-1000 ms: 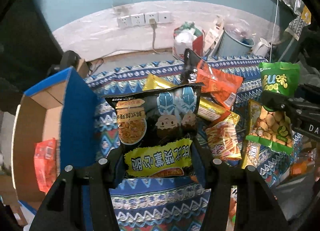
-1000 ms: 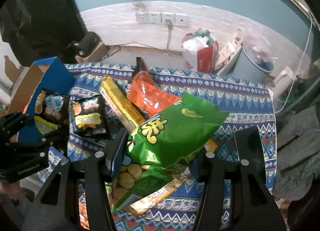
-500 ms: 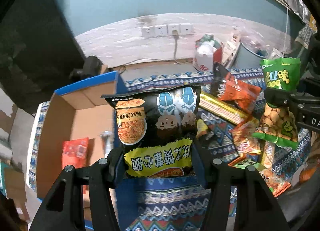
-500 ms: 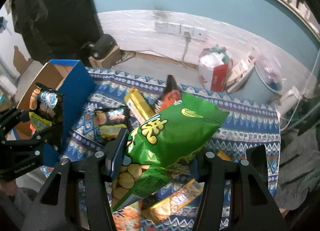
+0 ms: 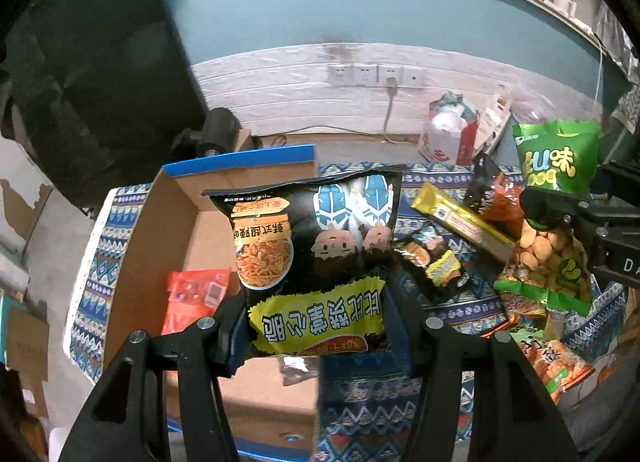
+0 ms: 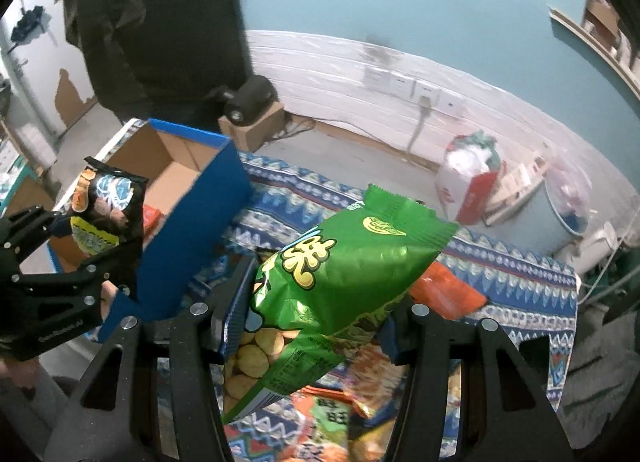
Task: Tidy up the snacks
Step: 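Lift both bags over the box and open left tool to drop black bag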
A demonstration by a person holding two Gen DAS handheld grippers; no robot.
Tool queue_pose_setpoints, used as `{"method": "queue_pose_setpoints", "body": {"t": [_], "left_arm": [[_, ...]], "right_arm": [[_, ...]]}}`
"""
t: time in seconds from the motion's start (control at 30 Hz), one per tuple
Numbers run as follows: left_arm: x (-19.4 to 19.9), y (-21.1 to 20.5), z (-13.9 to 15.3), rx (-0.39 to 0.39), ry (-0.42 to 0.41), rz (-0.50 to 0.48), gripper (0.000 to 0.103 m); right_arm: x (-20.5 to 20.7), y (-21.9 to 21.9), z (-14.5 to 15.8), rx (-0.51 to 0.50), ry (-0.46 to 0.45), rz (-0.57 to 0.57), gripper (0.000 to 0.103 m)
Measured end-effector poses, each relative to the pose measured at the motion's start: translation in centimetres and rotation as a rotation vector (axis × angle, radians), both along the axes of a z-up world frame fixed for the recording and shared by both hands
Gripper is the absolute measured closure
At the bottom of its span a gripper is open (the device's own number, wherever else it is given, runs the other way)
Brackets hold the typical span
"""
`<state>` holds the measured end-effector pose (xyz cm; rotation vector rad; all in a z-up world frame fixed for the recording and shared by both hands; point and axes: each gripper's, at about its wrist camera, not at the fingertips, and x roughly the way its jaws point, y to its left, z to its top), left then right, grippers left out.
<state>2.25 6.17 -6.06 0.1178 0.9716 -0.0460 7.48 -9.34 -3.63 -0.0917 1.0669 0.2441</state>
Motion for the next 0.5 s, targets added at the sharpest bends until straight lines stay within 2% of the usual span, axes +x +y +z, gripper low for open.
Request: {"method": "queue_pose_setpoints", "body": {"t": [0.3,0.5], "left_arm": [[-0.5,4.3,0.2,0.038,-0.011,0.065,0.045],[-0.9,7.5,-0.2,0.035,-0.002,0.121,0.045]], "right_arm": [[1.2,5.1,0.6,0.034,-0.004,0.078,0.050],[2.0,8.4,0.2,0.054,0.010,0.129,0.050]]}}
